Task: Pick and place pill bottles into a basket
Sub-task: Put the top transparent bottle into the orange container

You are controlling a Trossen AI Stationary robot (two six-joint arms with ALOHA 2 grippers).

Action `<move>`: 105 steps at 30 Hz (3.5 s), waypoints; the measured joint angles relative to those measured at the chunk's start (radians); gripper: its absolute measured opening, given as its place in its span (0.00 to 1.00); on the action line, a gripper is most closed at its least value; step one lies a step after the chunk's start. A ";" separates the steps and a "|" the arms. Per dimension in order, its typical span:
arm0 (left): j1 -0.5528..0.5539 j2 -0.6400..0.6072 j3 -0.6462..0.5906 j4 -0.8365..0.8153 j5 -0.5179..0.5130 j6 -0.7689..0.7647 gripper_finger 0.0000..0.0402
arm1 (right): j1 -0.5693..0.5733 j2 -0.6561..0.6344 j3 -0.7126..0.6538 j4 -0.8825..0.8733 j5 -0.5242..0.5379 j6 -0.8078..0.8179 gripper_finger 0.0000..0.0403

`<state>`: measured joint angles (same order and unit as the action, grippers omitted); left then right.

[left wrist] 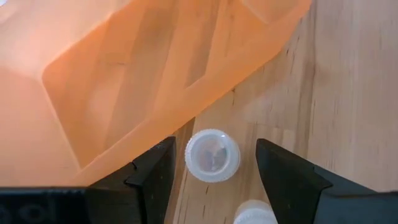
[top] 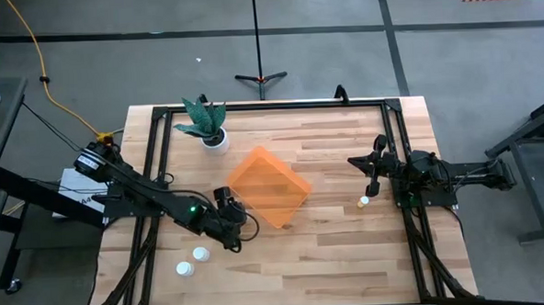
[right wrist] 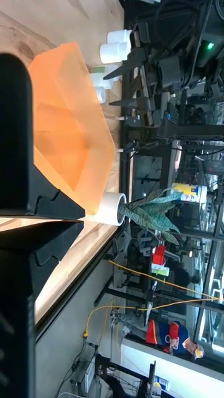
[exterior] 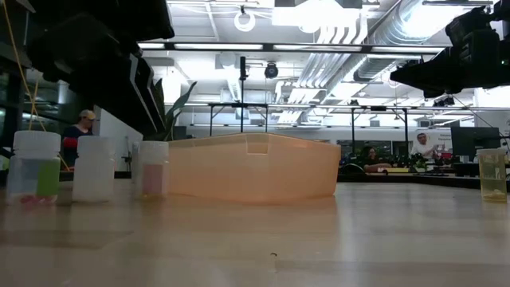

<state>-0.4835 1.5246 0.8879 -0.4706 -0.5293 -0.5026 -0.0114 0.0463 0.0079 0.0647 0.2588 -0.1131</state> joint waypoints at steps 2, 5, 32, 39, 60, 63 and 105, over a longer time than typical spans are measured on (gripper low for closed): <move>0.000 0.002 0.000 0.003 0.000 0.000 0.63 | 0.000 0.000 0.000 0.000 0.000 0.000 0.02; 0.000 0.016 0.000 0.011 -0.003 -0.009 0.63 | 0.000 0.000 0.000 0.000 0.000 0.000 0.02; 0.000 0.098 0.000 0.020 -0.016 0.000 0.60 | 0.000 0.006 0.000 -0.002 -0.003 0.000 0.02; 0.000 0.098 0.000 0.021 -0.016 0.003 0.48 | 0.000 0.006 0.000 -0.002 -0.003 0.000 0.02; 0.000 0.096 0.308 -0.199 -0.036 0.260 0.46 | 0.000 0.006 0.000 -0.002 -0.004 0.000 0.02; 0.026 0.096 0.339 -0.230 -0.068 0.262 0.48 | 0.000 0.006 0.000 -0.002 -0.004 0.000 0.02; 0.464 0.083 0.097 -0.113 0.226 0.237 0.63 | 0.000 0.006 0.000 -0.008 -0.004 0.000 0.02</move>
<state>-0.0200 1.6080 0.9845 -0.5834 -0.3033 -0.2656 -0.0114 0.0520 0.0078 0.0570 0.2546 -0.1127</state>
